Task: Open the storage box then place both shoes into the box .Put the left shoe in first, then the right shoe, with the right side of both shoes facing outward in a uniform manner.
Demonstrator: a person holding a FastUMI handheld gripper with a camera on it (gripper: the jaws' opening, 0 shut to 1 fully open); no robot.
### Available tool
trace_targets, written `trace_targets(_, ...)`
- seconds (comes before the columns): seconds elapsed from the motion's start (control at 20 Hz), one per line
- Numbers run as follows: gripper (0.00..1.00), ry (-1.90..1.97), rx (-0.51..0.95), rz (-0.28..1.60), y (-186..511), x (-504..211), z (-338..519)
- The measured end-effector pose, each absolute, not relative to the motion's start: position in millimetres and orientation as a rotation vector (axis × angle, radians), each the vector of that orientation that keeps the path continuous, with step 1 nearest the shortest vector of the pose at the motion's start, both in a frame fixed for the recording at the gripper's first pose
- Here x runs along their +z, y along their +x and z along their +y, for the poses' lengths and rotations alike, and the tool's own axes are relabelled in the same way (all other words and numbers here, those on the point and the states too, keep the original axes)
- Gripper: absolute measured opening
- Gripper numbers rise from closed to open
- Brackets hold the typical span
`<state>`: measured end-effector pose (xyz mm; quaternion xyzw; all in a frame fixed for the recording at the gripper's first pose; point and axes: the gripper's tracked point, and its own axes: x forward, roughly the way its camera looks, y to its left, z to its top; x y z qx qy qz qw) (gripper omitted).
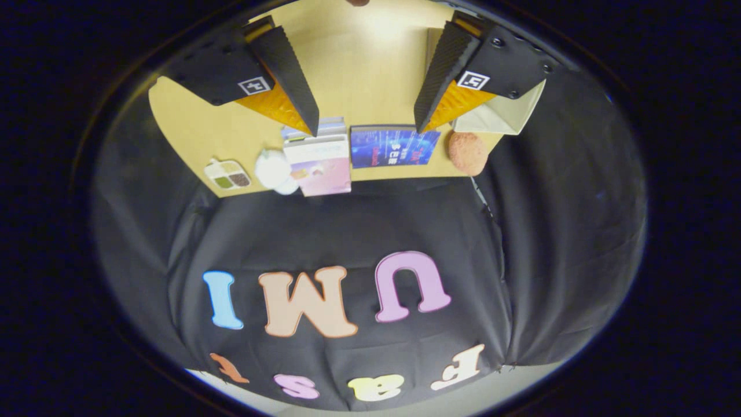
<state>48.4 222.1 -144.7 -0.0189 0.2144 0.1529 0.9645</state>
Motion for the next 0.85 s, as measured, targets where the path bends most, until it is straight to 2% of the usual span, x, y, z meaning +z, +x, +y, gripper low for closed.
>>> trace_targets(0.55, 1.00, -0.091, 0.281, 0.131, 41.2, -14.3, 191.3)
trace_targets(0.85, 1.00, -0.028, 0.298, 0.094, 33.0, 9.2, 191.4)
